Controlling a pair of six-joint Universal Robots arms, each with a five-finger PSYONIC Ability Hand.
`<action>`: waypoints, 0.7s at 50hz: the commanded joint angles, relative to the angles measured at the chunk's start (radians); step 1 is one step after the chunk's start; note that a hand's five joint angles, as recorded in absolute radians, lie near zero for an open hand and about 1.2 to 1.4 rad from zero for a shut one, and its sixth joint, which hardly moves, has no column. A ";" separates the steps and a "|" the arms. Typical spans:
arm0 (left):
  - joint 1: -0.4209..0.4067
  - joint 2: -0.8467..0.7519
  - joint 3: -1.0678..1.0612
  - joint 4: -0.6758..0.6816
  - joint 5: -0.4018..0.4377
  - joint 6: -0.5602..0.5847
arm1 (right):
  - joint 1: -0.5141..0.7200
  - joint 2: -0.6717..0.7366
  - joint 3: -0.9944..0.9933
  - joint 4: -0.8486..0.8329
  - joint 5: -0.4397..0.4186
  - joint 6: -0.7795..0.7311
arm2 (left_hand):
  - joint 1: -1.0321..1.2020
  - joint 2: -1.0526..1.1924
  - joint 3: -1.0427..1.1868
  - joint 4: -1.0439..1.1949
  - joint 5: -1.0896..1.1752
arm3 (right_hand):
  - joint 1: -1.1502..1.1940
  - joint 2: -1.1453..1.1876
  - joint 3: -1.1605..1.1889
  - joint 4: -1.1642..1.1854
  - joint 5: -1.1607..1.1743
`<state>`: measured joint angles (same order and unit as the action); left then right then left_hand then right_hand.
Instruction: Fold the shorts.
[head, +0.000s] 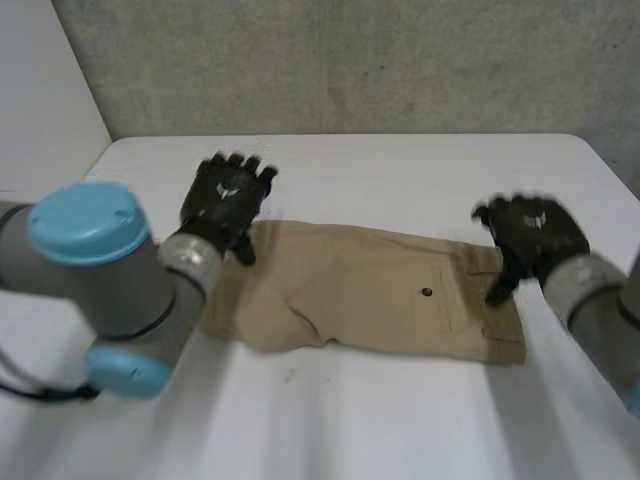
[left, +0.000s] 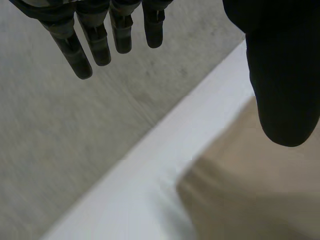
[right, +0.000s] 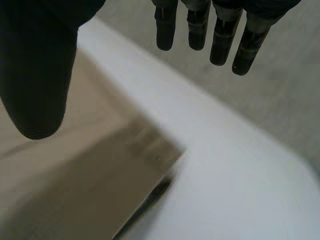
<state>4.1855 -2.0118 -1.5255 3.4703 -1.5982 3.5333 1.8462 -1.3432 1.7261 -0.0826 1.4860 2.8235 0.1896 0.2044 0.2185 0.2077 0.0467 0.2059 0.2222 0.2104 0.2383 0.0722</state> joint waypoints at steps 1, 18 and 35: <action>0.028 0.128 -0.253 -0.017 0.003 -0.120 | -0.064 -0.019 0.231 -0.098 -0.061 0.021 | 0.006 -0.008 -0.023 -0.012 -0.025 | 0.055 0.039 0.051 0.023 0.014; 0.065 0.137 -0.318 0.001 -0.002 -0.122 | -0.130 0.095 0.254 -0.267 -0.053 -0.002 | 0.003 -0.011 -0.026 -0.015 -0.028 | 1.190 1.174 1.186 1.158 1.150; 0.079 0.241 -0.318 -0.010 -0.006 -0.123 | -0.178 0.016 0.076 -0.075 -0.039 -0.572 | -0.008 -0.023 -0.037 -0.026 -0.040 | 1.190 1.174 1.186 1.158 1.150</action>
<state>4.2531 -1.8318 -1.8465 3.4644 -1.6067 3.4114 1.6014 -1.2839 1.9267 -0.2466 1.4389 2.4824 0.1896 0.2044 0.2184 0.2077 0.0466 0.8929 1.1688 1.1714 1.1913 0.9315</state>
